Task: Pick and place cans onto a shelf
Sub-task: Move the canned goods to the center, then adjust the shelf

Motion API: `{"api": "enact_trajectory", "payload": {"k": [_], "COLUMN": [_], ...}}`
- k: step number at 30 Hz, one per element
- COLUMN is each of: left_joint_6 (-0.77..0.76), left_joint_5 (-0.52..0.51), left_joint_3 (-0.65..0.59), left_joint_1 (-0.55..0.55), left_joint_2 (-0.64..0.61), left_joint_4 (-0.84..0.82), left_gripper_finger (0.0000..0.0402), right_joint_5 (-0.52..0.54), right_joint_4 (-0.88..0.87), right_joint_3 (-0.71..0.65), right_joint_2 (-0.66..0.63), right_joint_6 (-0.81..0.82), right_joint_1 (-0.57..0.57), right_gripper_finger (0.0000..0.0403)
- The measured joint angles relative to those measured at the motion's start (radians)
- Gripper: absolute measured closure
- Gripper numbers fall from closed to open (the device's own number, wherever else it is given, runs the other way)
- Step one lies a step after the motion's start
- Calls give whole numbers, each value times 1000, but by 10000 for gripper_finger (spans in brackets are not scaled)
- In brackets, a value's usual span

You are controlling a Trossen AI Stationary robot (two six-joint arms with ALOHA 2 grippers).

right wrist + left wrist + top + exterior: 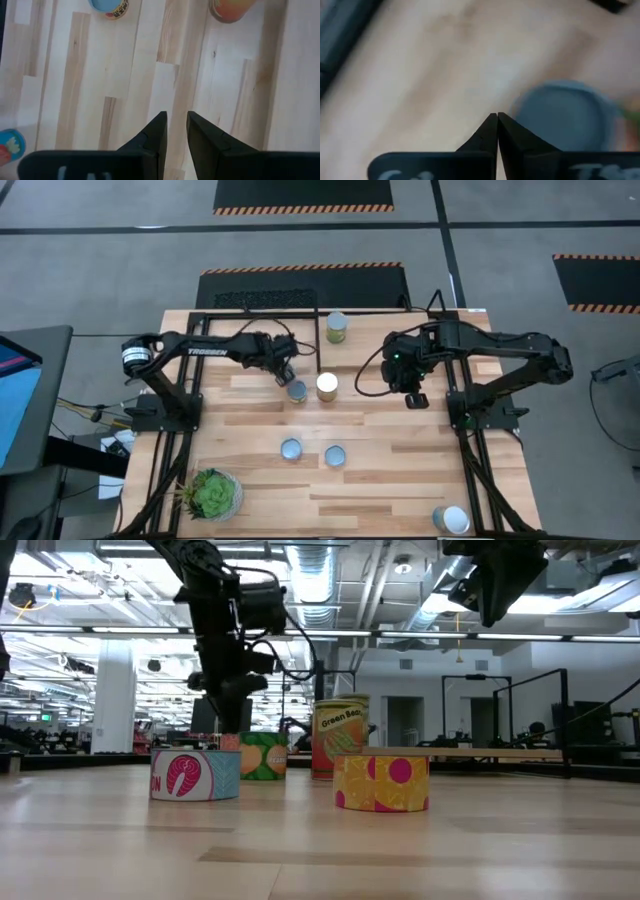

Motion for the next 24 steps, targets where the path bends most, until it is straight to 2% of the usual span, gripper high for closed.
{"api": "enact_trajectory", "payload": {"k": [2, 5, 10, 13, 15, 20, 22, 24], "left_joint_6": [-26, -31, -58, -95, -33, 225, 269, 288], "left_joint_5": [40, 29, -208, -250, -191, 52, 125, 152], "left_joint_3": [8, 55, 165, 214, 226, 216, 216, 214], "left_joint_1": [-50, -121, -172, -170, -186, -208, -193, -176], "left_joint_2": [-5, -7, -8, -10, -15, -9, 9, 37], "left_joint_4": [-1, -3, -216, -284, -220, 145, 248, 299], "left_gripper_finger": [401, 401, 401, 401, 401, 401, 401, 401], "right_joint_5": [0, 0, 0, 0, 0, 0, 0, 0], "right_joint_4": [0, 1, 4, 4, 4, 4, 4, 2], "right_joint_3": [0, 0, 0, 0, 0, 0, 0, 0], "right_joint_2": [0, 0, 0, 0, 0, 0, 0, 0], "right_joint_6": [-2, -10, -10, -10, -10, -35, -35, -35], "right_joint_1": [0, 0, 0, 0, 0, 0, 0, 0], "right_gripper_finger": [305, 305, 305, 305, 305, 305, 305, 305]}}
